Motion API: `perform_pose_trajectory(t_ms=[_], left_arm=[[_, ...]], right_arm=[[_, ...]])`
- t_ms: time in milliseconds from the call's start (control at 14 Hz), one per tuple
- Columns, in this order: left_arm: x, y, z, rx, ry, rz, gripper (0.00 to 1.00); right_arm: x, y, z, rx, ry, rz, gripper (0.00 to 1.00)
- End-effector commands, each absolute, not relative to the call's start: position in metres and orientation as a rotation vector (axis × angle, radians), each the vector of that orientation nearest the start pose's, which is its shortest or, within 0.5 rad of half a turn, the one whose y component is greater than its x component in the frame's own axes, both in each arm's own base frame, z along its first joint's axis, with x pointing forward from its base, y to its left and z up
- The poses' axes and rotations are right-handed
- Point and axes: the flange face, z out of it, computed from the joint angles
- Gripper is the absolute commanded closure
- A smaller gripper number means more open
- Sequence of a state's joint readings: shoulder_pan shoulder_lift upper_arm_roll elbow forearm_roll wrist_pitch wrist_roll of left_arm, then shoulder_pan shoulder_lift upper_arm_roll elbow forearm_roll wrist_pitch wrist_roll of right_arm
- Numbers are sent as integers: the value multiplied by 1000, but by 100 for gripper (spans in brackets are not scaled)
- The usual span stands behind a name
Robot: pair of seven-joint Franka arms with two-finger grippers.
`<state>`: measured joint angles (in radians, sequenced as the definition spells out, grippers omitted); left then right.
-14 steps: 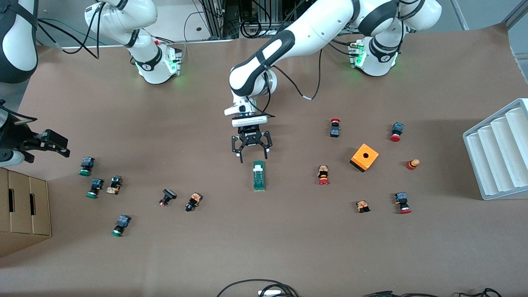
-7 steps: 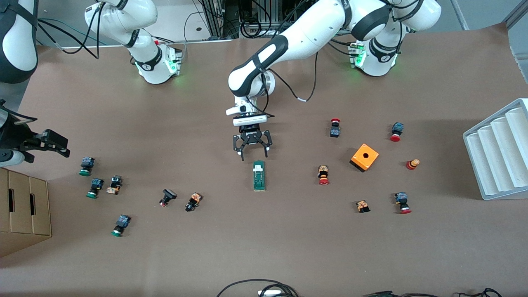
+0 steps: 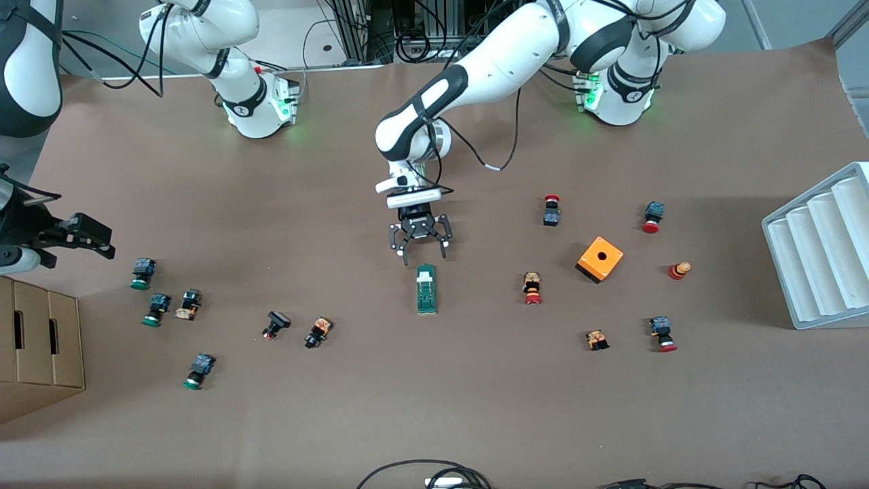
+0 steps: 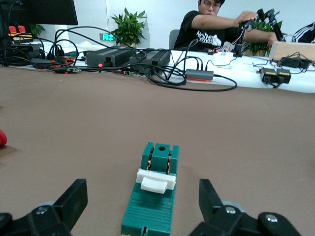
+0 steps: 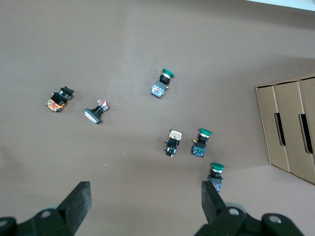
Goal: Close load switch with both arms
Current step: 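Lower the left gripper and align it above the white lever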
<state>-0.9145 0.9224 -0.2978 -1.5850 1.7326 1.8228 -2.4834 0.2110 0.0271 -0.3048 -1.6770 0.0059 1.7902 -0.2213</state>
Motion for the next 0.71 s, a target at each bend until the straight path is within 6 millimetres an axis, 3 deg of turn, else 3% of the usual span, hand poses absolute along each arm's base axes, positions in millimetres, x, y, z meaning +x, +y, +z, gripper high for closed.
perform_pose_trajectory(t_ms=[0, 214, 500, 643], left_arm=[[336, -592, 101, -2441, -319, -1912, 0], [331, -596, 96, -2453, -322, -1922, 0], [328, -593, 83, -2445, -250, -1911, 0], [328, -592, 76, -2444, -240, -1902, 0]], right_arm=[[579, -52, 582, -3171, -207, -131, 0], [579, -59, 578, -3172, -183, -119, 0], [587, -51, 563, -3175, -201, -82, 0], [593, -37, 546, -3176, -248, -31, 0]])
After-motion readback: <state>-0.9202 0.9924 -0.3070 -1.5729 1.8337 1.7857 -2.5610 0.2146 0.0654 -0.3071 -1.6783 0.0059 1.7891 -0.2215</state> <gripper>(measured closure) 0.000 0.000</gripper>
